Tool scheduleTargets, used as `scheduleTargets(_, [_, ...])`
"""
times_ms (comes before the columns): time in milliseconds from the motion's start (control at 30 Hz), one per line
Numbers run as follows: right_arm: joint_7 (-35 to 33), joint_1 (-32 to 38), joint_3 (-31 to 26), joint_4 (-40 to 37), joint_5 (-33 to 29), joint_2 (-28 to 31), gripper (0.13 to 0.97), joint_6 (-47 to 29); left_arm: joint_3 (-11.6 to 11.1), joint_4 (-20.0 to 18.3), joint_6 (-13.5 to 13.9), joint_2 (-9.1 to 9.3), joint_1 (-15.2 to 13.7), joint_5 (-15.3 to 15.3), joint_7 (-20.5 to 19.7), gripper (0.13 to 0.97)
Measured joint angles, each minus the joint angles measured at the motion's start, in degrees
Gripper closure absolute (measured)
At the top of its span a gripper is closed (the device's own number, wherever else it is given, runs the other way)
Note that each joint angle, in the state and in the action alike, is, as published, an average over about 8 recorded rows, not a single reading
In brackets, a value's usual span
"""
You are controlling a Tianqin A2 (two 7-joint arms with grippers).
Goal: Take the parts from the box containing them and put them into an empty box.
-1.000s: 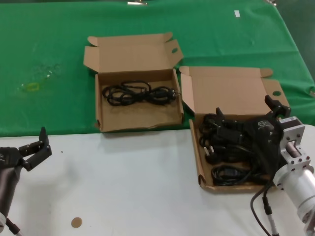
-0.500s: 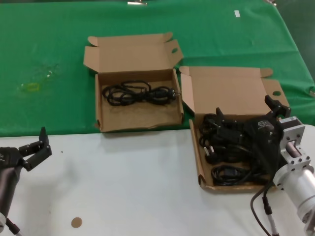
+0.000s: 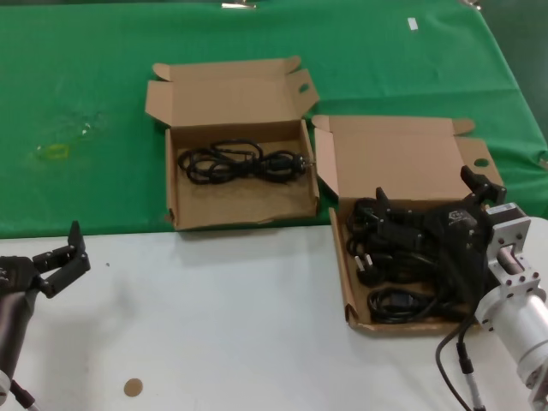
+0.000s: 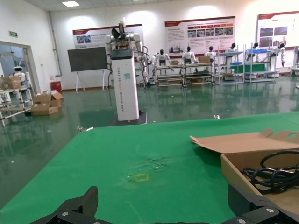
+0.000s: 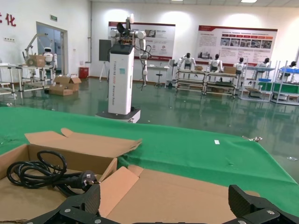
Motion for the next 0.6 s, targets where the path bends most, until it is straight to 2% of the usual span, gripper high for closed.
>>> scheduleTargets(600, [0.00, 0.00, 0.00, 0.00, 0.00, 0.00, 0.129, 0.00, 0.00, 0.00, 0.00, 0.00, 0.00, 0.00, 0.01, 0.132])
